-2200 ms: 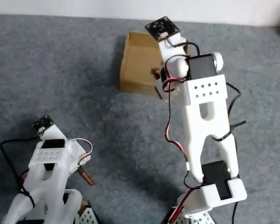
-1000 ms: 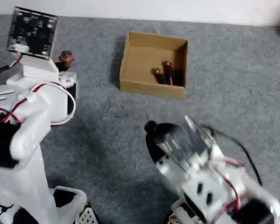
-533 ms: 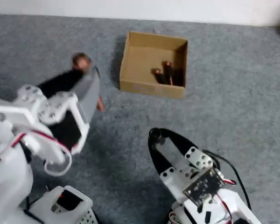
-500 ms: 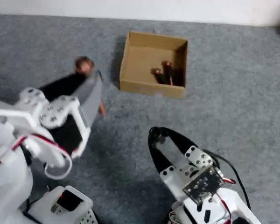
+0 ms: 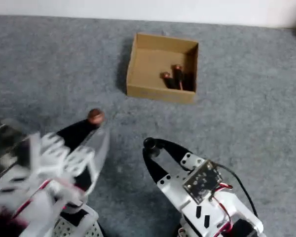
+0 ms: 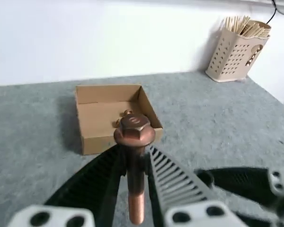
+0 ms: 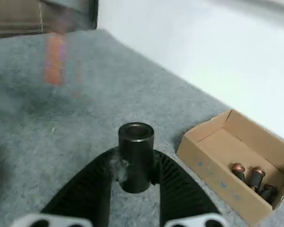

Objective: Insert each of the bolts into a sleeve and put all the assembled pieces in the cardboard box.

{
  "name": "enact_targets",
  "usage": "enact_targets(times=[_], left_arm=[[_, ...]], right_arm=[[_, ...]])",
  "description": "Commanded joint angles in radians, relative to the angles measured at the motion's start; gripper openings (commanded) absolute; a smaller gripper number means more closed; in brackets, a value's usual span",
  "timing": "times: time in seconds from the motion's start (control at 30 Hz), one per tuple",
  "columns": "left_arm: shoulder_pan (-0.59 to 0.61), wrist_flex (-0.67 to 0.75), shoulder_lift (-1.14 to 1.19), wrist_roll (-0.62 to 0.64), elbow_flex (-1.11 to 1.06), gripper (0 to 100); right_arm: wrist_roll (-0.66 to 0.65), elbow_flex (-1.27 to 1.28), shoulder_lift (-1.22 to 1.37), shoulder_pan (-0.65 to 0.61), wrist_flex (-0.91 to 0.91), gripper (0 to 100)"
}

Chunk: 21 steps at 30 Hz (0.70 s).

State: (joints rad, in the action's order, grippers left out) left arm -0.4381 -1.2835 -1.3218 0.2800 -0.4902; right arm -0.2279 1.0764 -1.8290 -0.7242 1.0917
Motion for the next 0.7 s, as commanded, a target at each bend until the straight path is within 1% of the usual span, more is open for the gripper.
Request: enact_targets(times=[0.0,0.07,0.13,0.2,0.27,0.5,0.67], left_arm=[[-0.018,0.256,0.008,-0.003,-0.091,0],[-0.018,0.341,0.047,0.006,-0.097,0],[-0.018,0.397,0.079,0.069,-0.099,0],[-0.019,0.420,0.105,0.140,-0.099,0],[-0.045,0.422,0.127,0.186,-0.101,0],[-0.160,0.456,0.131,0.187,-0.209,1],[-0.185,0.457,0.131,0.192,-0.173,1]], right_arm=[[0.014,0.013,-0.008,-0.018,-0.033,0.6],[0.015,0.015,-0.008,-0.019,-0.035,0.6],[0.015,0.016,-0.008,-0.019,-0.035,0.6],[0.015,0.016,-0.008,-0.019,-0.035,0.6],[0.015,0.016,-0.008,-0.016,-0.035,0.6],[0.012,0.016,-0.008,-0.015,-0.035,0.6],[0.011,0.031,-0.008,-0.015,-0.033,0.6]])
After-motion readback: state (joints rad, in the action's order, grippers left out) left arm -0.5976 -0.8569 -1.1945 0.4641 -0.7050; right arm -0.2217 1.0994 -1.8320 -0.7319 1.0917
